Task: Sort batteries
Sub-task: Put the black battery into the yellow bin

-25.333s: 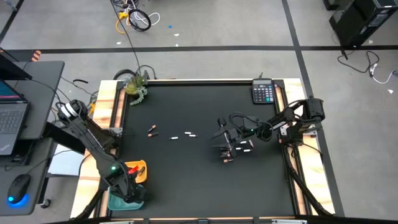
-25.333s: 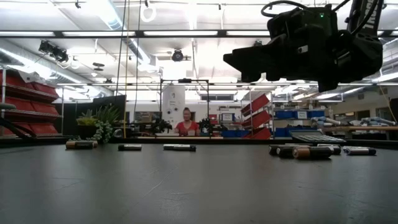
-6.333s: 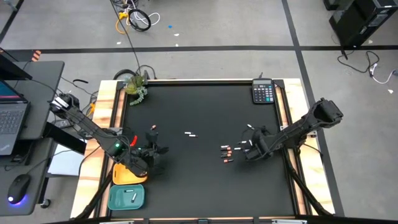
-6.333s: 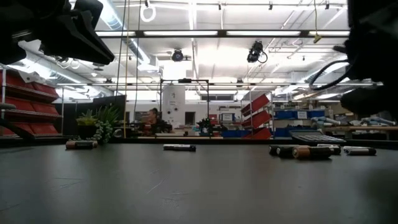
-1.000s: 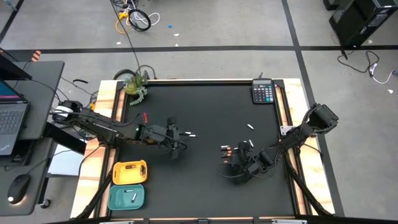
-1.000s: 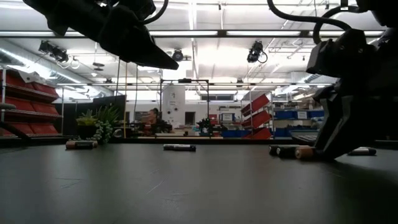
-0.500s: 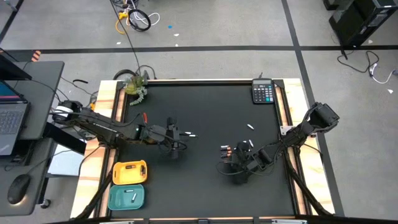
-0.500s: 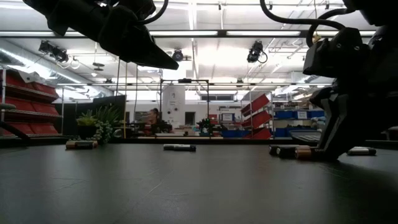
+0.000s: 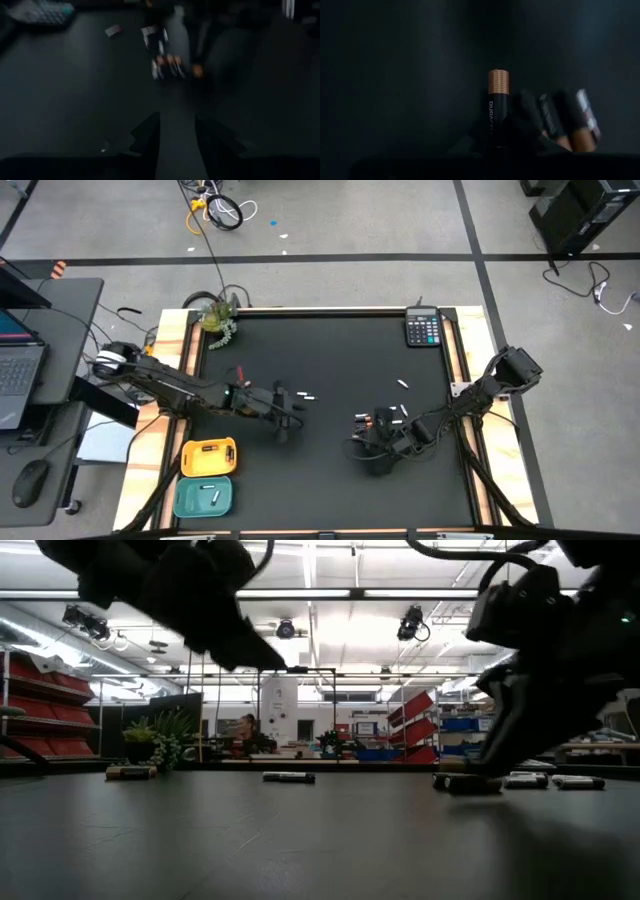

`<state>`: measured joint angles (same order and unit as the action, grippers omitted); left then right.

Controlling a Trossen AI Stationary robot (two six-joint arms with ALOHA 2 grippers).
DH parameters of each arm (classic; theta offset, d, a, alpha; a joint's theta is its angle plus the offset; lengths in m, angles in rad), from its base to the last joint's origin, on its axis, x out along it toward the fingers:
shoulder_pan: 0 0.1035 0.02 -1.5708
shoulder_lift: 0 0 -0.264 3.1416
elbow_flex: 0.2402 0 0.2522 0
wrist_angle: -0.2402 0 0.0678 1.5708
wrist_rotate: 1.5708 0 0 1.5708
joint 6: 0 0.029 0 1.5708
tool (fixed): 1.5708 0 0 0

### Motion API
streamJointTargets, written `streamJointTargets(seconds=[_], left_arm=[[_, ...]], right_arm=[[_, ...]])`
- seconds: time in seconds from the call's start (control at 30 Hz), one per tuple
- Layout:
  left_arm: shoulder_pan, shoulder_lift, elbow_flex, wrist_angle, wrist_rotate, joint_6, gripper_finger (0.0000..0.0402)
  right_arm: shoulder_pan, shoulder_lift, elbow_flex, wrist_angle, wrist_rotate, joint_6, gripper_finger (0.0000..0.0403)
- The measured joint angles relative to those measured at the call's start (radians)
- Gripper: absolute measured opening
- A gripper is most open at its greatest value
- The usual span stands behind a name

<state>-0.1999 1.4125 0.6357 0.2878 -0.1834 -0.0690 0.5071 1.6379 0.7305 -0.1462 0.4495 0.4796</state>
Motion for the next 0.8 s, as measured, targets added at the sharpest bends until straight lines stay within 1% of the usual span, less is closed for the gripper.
streamJointTargets(seconds=[0.17,0.27,0.37,0.57,0.8], left_arm=[[-0.042,0.126,0.0,0.146,0.005,-0.003,0.0161],[-0.052,0.161,0.0,0.226,0.002,0.01,0.0176],[-0.056,0.179,0.0,0.281,0.002,0.02,0.0186],[-0.056,0.198,0.04,0.315,-0.001,0.031,0.0188],[-0.056,0.199,0.059,0.37,-0.021,0.04,0.0188]], right_arm=[[-0.027,0.0,0.003,0.141,0.03,-0.078,0.005],[-0.041,0.0,0.003,0.238,0.038,-0.129,0.005],[-0.05,-0.002,0.004,0.33,0.051,-0.192,0.005],[-0.078,-0.002,0.004,0.473,0.054,-0.291,0.005],[-0.105,-0.003,0.005,0.587,0.055,-0.373,0.005]])
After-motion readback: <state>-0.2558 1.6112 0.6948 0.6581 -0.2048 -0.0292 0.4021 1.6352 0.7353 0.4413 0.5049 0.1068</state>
